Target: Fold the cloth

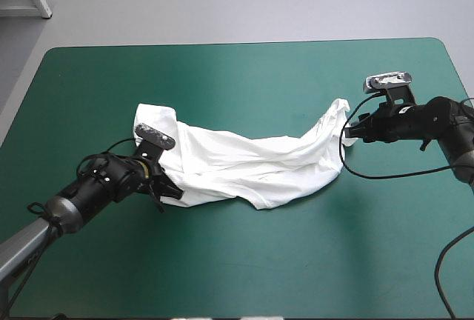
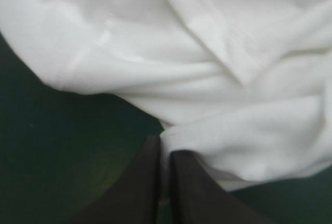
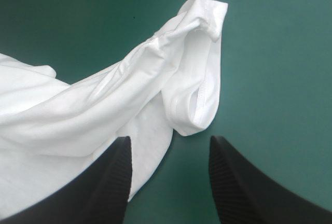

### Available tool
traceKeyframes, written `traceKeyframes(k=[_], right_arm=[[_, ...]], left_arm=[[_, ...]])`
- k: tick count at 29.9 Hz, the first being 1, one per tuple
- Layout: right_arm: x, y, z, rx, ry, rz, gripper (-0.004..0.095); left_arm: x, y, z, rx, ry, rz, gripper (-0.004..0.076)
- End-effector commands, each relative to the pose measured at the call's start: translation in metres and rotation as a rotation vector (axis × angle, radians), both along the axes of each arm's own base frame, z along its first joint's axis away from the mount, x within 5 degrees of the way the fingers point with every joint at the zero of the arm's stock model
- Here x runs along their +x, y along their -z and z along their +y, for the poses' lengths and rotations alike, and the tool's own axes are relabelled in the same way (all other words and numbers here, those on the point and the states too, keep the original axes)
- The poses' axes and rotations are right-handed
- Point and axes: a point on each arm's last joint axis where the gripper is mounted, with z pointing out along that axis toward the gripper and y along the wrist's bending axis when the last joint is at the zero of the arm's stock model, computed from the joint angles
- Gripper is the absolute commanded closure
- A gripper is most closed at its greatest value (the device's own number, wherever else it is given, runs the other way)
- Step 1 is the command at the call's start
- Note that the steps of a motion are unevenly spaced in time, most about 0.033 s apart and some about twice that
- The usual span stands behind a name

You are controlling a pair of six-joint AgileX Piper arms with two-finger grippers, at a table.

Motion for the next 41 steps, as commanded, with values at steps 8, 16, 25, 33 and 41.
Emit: traceKeyframes(k=[8,16,25,33,41], right_arm=[[0.030,0.028,-0.001,0.017,0.006,0.026,0.0259],[0.056,0.064,-0.001,0.038,0.027,0.048,0.0292],[0.065,0.072,0.004,0.076,-0.015,0.038,0.0877],[0.056,0.014,0.008,0.058,-0.107,-0.029,0.0903],[-0.005,-0.101,0.007,0.015,-0.102,-0.326,0.0903]], left_arm=[[0.028,-0.022,0.036,-0.112,-0.066,-0.094,0.0703],[0.034,-0.010,0.036,-0.106,-0.061,-0.049,0.0703],[0.035,-0.009,0.035,-0.109,-0.063,-0.046,0.0703],[0.029,-0.030,0.037,-0.118,-0.059,-0.107,0.0703],[-0.001,-0.132,0.047,-0.156,-0.044,-0.398,0.0703]])
